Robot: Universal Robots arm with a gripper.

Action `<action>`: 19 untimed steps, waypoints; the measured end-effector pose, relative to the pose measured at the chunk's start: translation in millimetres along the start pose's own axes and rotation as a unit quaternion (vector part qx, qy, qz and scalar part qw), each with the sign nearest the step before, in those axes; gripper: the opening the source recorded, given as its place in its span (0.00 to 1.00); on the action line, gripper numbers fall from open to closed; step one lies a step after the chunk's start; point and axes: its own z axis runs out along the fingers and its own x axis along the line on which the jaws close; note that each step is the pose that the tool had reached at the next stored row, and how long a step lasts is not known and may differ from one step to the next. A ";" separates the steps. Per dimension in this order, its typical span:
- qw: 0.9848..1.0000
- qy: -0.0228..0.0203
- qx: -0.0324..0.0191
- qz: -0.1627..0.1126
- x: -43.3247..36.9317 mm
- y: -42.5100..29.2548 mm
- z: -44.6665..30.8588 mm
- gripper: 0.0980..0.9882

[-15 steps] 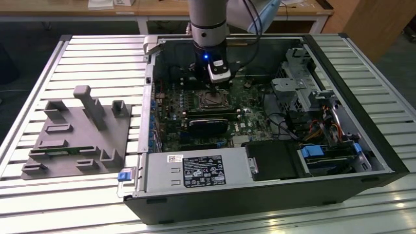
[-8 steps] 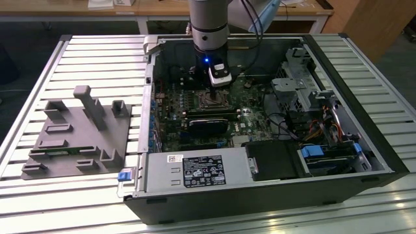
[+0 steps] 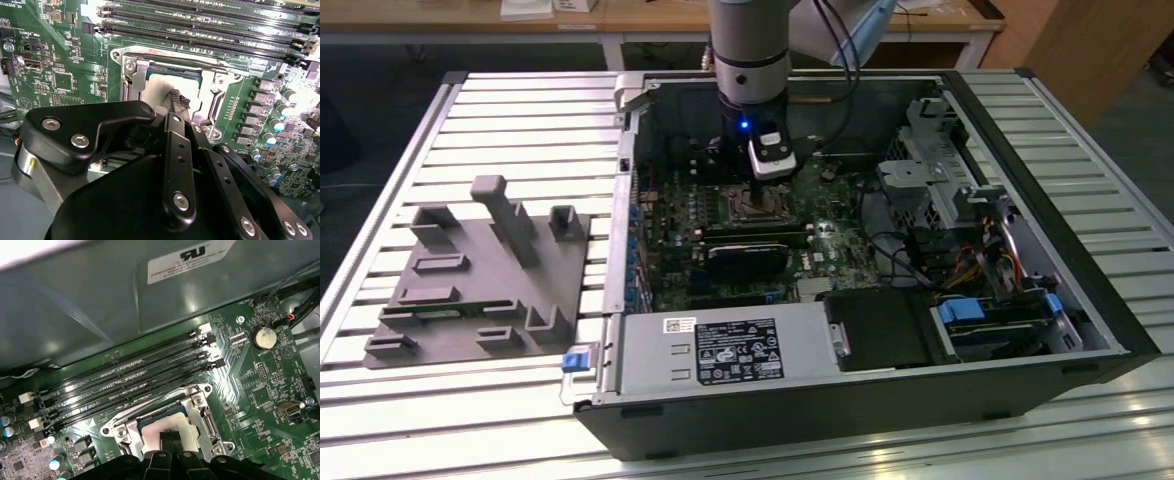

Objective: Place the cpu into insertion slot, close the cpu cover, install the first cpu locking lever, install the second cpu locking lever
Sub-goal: 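Install the first cpu locking lever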

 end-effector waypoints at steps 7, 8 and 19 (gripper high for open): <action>1.000 0.000 0.001 0.000 -0.5 0.3 -5.6 0.01; 1.000 0.000 0.001 0.000 -0.7 0.3 -7.7 0.01; 1.000 0.000 0.001 0.000 -1.7 0.8 -18.0 0.01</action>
